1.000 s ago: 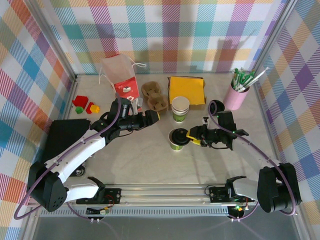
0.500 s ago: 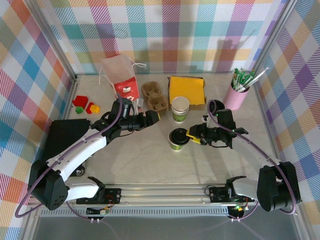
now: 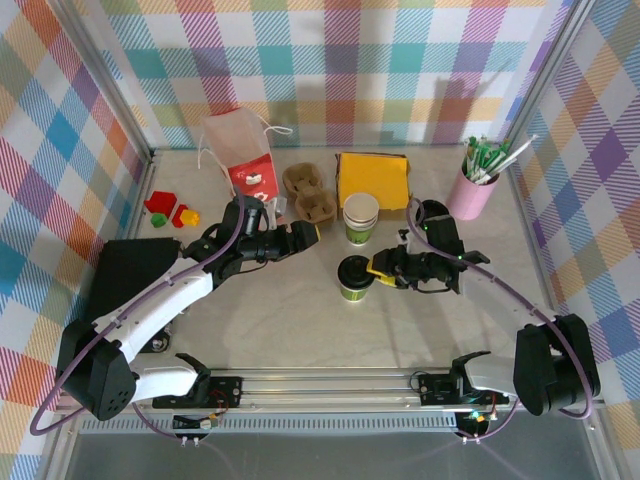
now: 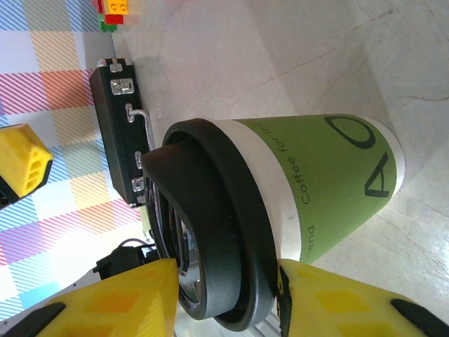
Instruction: Pack the takeout coffee
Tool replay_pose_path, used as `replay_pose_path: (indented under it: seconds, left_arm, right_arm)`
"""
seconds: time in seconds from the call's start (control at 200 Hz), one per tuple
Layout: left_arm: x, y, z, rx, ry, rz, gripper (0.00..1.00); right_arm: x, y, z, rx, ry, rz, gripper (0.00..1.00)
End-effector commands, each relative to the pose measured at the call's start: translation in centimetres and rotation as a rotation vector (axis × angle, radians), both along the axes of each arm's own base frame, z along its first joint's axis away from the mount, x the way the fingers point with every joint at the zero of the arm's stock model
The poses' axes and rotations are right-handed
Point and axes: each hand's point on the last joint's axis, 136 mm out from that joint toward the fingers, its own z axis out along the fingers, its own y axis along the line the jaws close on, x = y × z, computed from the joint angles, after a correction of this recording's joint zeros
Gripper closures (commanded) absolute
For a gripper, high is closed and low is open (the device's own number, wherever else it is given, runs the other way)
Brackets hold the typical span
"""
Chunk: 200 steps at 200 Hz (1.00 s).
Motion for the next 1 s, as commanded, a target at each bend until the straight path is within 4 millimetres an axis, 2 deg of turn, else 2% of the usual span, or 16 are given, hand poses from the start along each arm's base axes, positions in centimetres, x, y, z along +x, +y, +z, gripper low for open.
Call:
replay_pose_path:
  seconds: [0.0, 0.385, 0.41, 0.555, 0.69, 0.995]
  left_arm:
    - [-0.2, 0.1, -1.1, 0.027, 0.012, -0.008, 0.27]
    - [0.0, -0.9, -3.8, 0.137, 0.033, -0.039, 0.23]
    - [-0.4, -0.9, -4.5, 0.167, 0.058, -0.047, 0.23]
    - [-0.8, -2.8, -6.3, 0.231, 0.074, -0.123, 0.22]
    - [-1.2, -4.7, -7.1, 0.259, 0.062, -0.188, 0.20]
    - [-1.7, -7.0, -8.9, 0.274, 0.077, -0.276, 0.18]
  right_arm:
    - [0.4, 0.3, 0.5, -0.005, -0.020, 0.009, 0.57]
    - [0.3, 0.4, 0.5, -0.032, -0.028, 0.016, 0.53]
    - [0.3, 0.3, 0.6, -0.036, -0.031, 0.017, 0.52]
    - [0.3, -0.1, 0.7, -0.074, -0.049, 0.021, 0.49]
    - [0.2, -0.3, 0.9, -0.093, -0.065, 0.024, 0.47]
    - [0.2, -0.4, 1.1, -0.103, -0.080, 0.029, 0.47]
